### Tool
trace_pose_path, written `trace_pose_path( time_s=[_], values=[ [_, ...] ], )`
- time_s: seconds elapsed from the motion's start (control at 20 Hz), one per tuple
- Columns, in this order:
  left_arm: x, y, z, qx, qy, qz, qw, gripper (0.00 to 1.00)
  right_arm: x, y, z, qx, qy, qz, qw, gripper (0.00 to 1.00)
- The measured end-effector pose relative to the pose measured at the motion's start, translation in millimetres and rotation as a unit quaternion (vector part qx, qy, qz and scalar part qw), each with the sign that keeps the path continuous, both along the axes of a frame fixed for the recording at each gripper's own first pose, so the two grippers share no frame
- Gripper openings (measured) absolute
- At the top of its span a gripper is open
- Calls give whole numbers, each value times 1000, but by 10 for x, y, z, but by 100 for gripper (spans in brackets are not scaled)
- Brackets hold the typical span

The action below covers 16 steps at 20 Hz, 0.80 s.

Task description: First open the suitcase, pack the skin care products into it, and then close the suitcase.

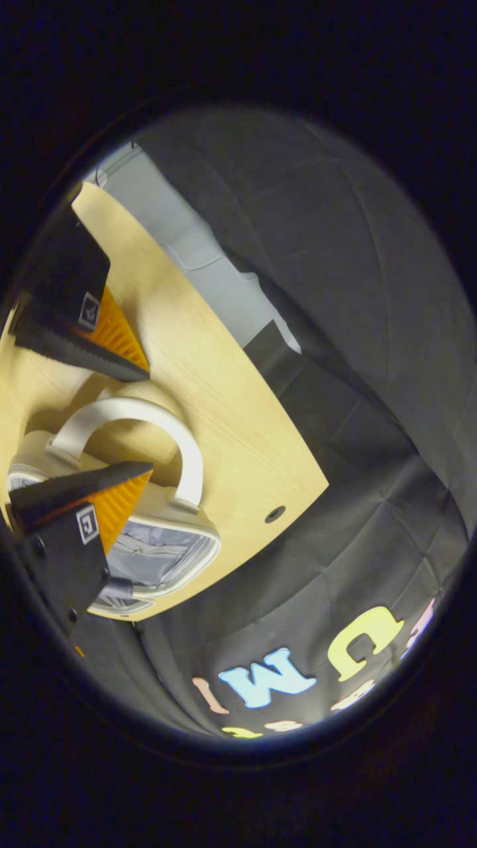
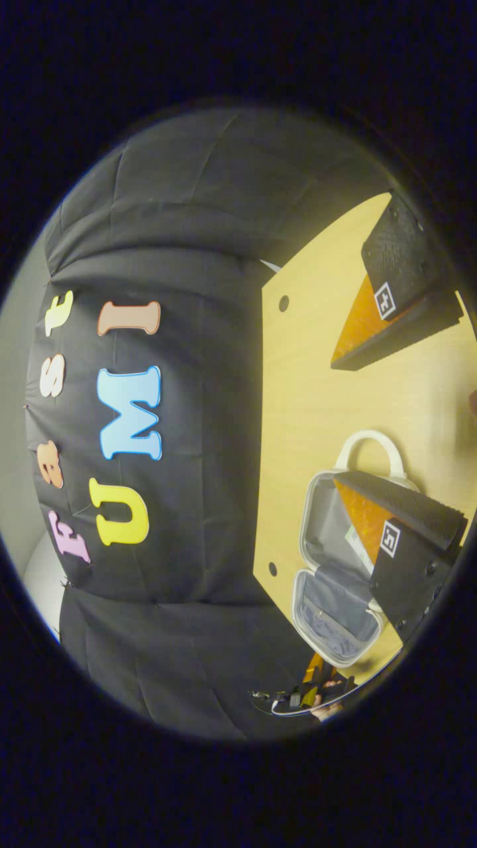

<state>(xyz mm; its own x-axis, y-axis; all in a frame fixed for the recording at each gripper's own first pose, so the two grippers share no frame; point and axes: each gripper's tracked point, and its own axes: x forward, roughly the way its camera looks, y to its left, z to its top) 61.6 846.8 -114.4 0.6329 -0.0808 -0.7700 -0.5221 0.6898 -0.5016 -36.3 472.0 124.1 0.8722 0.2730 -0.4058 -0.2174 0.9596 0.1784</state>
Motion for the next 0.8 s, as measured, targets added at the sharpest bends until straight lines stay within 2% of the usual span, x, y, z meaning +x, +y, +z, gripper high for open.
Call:
trace_pose_path(
  time_s=[0.05, 0.15, 0.2, 0.25, 0.4, 0.45, 0.5, 0.65, 0.8],
  values=[
    [-57, -30, -73, -4, 20, -3, 1000, 66, -2, -7, 13, 2, 0, -1, 1000, 93],
    [-74, 64, -67, 8, 27, 10, 1000, 40, -24, -2, -10, 4, 4, 3, 1000, 93],
    [-13, 77, -54, -2, 20, 15, 1000, 27, -35, -11, -11, 4, 5, 5, 1000, 93],
    [-28, 66, 24, -5, 14, 24, 1000, 21, -37, -14, -4, 5, 3, 6, 1000, 93],
    [-41, 36, 316, -8, -11, 34, 999, 10, -51, -57, 17, 14, -1, 6, 1000, 93],
    [-44, -2, 448, -4, -19, 30, 999, 14, -51, -76, 21, 18, -2, 6, 1000, 93],
    [-36, -46, 623, 9, -30, 23, 999, 9, -48, -100, 14, 21, -3, 4, 1000, 93],
    [80, -254, 1322, 31, -85, 0, 996, 9, -47, -170, 17, 30, -6, 5, 1000, 93],
    [206, -655, 2102, 40, -148, -28, 988, 9, -57, -229, 28, 40, -12, 12, 999, 93]
  ],
)
